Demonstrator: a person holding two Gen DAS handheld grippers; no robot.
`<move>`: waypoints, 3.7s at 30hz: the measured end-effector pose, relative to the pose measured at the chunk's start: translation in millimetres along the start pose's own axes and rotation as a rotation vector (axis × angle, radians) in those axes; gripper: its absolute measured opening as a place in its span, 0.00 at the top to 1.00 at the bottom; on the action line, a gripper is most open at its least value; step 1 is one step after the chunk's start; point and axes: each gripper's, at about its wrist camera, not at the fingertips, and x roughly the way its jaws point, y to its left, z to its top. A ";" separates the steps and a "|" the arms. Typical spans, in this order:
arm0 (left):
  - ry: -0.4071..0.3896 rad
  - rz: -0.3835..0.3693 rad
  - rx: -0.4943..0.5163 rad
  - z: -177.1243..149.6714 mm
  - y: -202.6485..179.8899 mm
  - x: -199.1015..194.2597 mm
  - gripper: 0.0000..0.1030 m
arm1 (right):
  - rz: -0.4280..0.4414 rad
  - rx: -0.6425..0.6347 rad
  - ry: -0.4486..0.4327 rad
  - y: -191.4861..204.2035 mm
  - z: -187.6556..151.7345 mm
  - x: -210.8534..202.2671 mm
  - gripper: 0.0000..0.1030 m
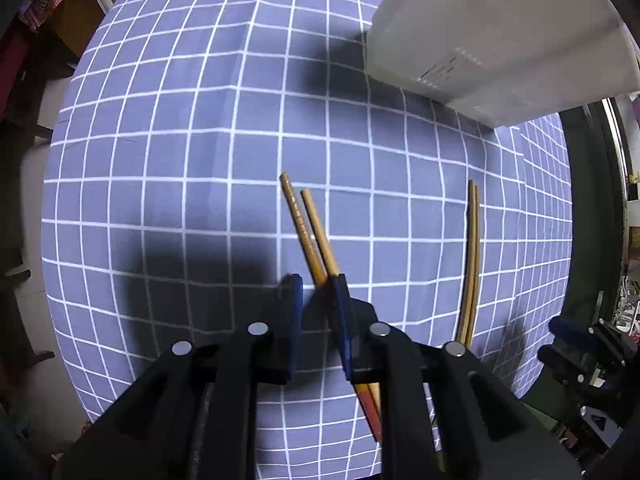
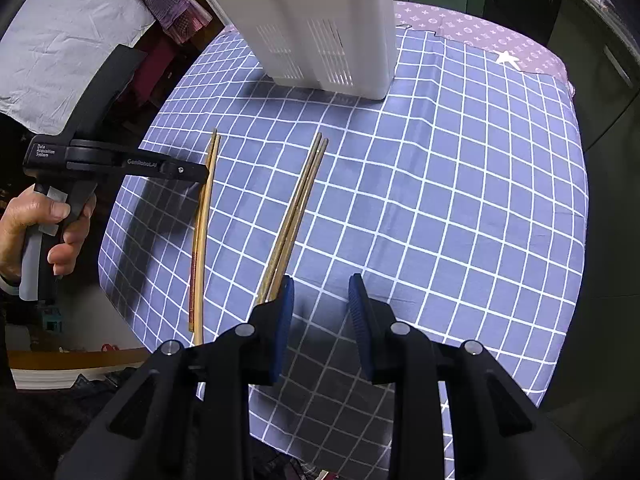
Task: Organize utensils
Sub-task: 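Lower the left tool onto a pair of chopsticks and grasp one, then lift the chopstick with the left tool while the right tool grasps another chopstick, then drop the left tool's chopstick into the holder while the right tool carries its chopstick over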
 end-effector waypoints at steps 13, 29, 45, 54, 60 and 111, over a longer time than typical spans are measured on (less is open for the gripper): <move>0.050 0.063 -0.018 6.7 -11.3 9.8 0.85 | 0.004 -0.001 0.008 -5.4 -4.2 2.7 0.72; -0.165 0.042 0.206 -21.9 -33.3 -28.7 0.94 | -0.063 0.026 0.110 20.1 45.2 56.1 0.69; -0.364 -0.059 0.320 -52.7 -23.4 -87.8 0.94 | -0.169 0.048 0.176 38.8 73.9 93.2 0.78; -0.382 -0.079 0.350 -63.4 -21.6 -93.3 0.94 | -0.220 0.042 0.200 53.4 90.9 101.8 0.86; -0.420 -0.088 0.369 -70.5 -20.4 -102.1 0.94 | -0.176 0.014 0.138 60.0 88.2 81.2 0.94; -0.771 -0.184 0.435 -34.9 -71.5 -291.5 0.95 | -0.019 -0.080 -0.685 79.5 104.8 -255.5 0.94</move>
